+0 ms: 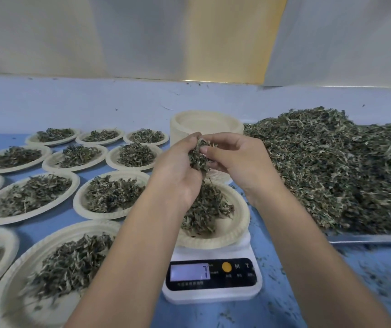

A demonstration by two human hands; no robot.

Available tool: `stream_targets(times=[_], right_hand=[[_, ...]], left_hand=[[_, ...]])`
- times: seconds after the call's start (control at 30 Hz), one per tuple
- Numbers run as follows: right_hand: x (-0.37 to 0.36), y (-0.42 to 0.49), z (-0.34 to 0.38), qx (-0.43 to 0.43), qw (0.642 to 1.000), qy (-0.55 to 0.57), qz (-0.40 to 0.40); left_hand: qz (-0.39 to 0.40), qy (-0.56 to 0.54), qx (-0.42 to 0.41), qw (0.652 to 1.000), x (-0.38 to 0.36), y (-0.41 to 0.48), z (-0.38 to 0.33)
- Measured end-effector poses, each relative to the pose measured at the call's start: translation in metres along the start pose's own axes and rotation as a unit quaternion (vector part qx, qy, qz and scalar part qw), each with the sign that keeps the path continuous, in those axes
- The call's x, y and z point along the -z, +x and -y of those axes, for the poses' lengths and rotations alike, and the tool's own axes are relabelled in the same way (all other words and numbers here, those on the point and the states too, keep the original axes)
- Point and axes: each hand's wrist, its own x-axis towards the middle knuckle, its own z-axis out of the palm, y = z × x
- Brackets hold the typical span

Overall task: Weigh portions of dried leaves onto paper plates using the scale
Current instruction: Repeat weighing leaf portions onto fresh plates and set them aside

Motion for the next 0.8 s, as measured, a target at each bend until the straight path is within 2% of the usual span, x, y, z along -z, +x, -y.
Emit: stream_targets(times=[0.07, 0.17, 0.23, 0.4, 0.8], right_hand=[[-0.002, 0.0, -0.003, 0.019, 0.999, -0.037, -0.012], [-0.006, -0.002, -0.007, 0.079, 0.982, -0.164, -0.048], [-0.009, -0.003, -0.007, 0.102, 0.977, -0.182, -0.047], [-0.007, 0.0, -0.006, 0.053, 0.993, -0.106, -0.014], [-0.004, 0.002, -0.009, 0.054, 0.997, 0.011, -0.059]], left_hand=[[-0.004, 0.012, -0.008, 1.0, 0.0, 0.0, 0.0], [-0.009, 0.042, -0.025, 0.999, 0.0, 0.0, 0.003], [-0.005, 0.036, -0.029, 0.999, 0.0, 0.001, 0.006], [-0.026, -0.034, -0.017, 0.999, 0.002, 0.004, 0.002], [-0.071, -0.105, -0.007, 0.992, 0.011, 0.009, -0.011]])
